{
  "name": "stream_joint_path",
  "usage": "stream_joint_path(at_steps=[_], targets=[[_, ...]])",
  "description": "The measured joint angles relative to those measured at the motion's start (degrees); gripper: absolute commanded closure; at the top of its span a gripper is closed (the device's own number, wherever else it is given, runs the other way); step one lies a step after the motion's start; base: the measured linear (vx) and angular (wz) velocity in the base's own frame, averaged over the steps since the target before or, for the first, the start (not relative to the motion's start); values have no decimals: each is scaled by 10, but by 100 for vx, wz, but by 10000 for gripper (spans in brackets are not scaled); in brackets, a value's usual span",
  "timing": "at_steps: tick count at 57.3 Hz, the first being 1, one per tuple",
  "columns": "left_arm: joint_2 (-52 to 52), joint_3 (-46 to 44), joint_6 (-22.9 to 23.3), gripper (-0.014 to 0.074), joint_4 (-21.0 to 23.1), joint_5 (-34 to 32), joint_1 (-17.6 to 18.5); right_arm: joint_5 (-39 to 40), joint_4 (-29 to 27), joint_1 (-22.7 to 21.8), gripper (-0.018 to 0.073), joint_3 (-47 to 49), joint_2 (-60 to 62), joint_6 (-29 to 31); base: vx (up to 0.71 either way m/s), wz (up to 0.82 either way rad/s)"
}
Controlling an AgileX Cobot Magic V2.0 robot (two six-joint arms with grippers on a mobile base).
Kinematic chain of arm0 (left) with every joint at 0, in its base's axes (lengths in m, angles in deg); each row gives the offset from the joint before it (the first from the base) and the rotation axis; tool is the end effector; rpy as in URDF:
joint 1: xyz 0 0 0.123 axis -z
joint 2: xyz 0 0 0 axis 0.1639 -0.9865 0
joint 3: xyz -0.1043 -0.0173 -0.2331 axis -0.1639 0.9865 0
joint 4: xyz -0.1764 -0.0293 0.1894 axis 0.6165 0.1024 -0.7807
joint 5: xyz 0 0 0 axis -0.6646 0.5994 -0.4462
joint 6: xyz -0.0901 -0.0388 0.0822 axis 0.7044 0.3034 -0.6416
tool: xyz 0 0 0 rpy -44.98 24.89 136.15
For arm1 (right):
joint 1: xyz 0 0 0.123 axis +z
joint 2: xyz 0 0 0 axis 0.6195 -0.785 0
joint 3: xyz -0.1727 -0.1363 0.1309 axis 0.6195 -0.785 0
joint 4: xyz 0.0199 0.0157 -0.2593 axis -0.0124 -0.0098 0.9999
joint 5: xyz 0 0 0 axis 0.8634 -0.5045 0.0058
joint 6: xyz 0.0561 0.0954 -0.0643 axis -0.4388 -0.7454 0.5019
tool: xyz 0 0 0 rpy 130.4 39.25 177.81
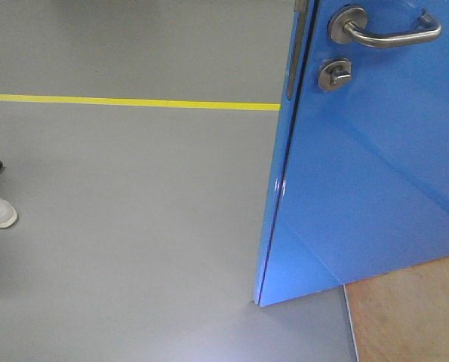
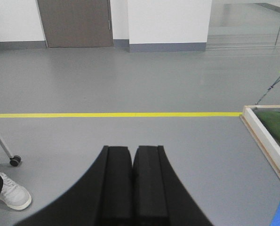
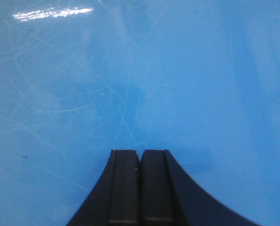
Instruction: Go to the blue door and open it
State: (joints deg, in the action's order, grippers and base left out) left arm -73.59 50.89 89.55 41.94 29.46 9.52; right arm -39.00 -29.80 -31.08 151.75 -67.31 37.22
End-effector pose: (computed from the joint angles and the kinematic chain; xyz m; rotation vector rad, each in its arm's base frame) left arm 0.1298 0.0018 0.1758 0.0151 1.7507 0.0340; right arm 0.4173 0.0463 0.4100 0.1208 1.3059 0.2835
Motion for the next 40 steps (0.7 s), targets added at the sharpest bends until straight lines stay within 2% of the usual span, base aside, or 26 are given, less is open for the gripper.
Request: stream_joint_path(at_steps=[40], targets=[[0,0,0,524,0,0,0,-19,3,0,547,0,-6,0,28,3]])
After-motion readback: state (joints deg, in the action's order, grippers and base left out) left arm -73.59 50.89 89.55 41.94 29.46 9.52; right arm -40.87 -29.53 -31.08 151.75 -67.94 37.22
